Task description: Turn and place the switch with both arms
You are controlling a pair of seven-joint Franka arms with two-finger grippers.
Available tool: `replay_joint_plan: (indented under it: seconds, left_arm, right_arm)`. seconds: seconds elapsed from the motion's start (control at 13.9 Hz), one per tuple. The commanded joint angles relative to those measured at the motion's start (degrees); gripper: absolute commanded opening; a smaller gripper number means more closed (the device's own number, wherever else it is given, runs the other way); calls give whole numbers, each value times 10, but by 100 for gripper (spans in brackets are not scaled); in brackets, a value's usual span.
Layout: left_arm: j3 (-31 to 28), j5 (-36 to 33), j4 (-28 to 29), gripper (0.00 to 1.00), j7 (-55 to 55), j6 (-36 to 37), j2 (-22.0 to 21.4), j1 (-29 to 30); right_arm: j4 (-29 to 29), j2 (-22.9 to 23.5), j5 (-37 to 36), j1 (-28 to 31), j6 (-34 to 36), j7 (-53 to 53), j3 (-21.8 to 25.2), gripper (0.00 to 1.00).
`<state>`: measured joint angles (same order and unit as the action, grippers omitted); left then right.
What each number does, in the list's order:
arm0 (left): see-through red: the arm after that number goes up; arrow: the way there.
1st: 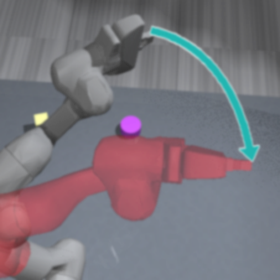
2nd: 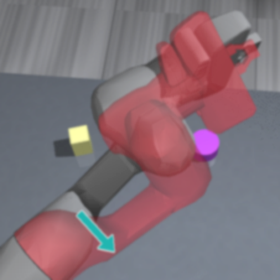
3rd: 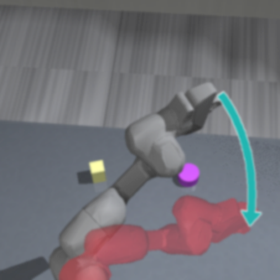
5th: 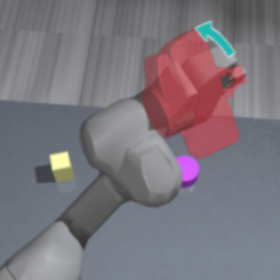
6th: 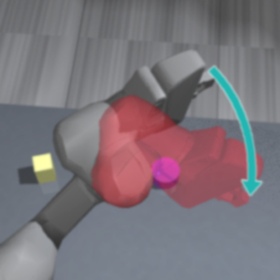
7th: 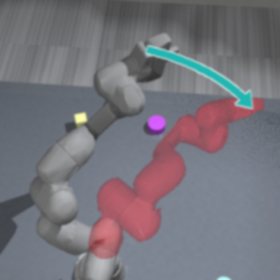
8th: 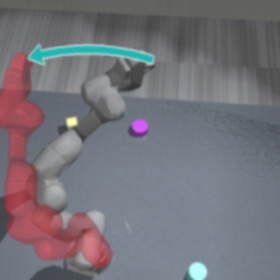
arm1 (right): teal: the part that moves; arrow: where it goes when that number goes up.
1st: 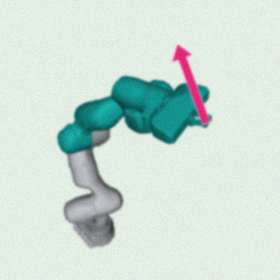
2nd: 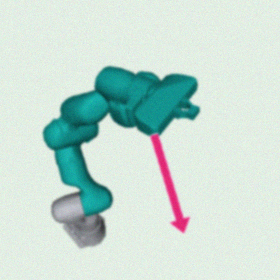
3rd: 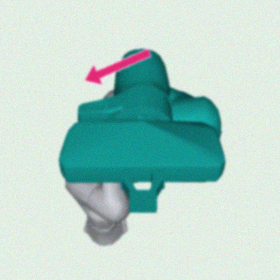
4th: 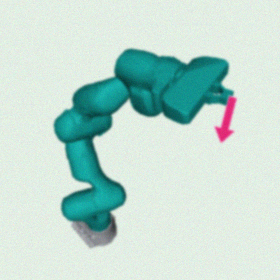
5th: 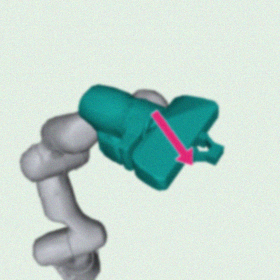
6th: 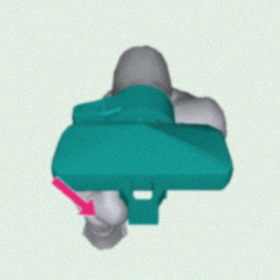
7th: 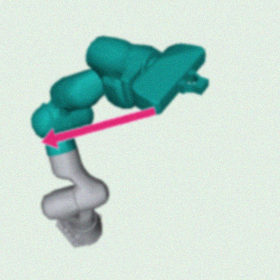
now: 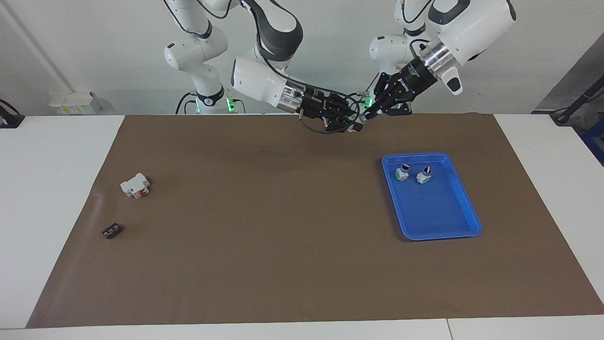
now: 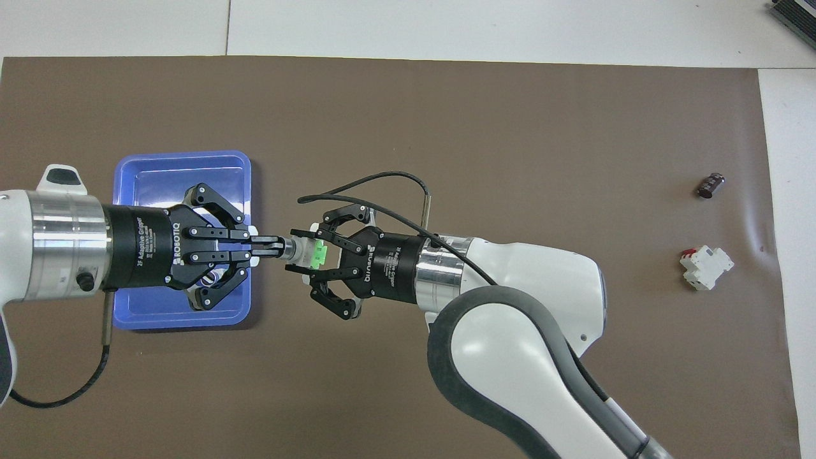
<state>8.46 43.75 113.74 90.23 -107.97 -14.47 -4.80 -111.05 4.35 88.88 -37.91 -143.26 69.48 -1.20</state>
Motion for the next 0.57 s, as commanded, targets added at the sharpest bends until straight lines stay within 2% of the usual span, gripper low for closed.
replay_joint_plan:
  seconds: [0.0, 0.14, 0.36, 0.5]
  left_arm:
    - [28, 17, 12, 0, -120, 37, -15, -6]
    - [28, 17, 12, 0, -229, 60, -19, -6]
    - [28, 11, 12, 0, -333, 91, -21, -6]
    - [32, -27, 10, 0, -381, 107, -21, -6]
  right_arm:
    - [13, 4, 12, -5, -6, -5, -8, 0]
    - [13, 2, 12, -5, -5, -3, -8, 0]
    - [12, 1, 12, -5, -5, -2, -8, 0]
    - [13, 1, 13, -5, -6, -2, -8, 0]
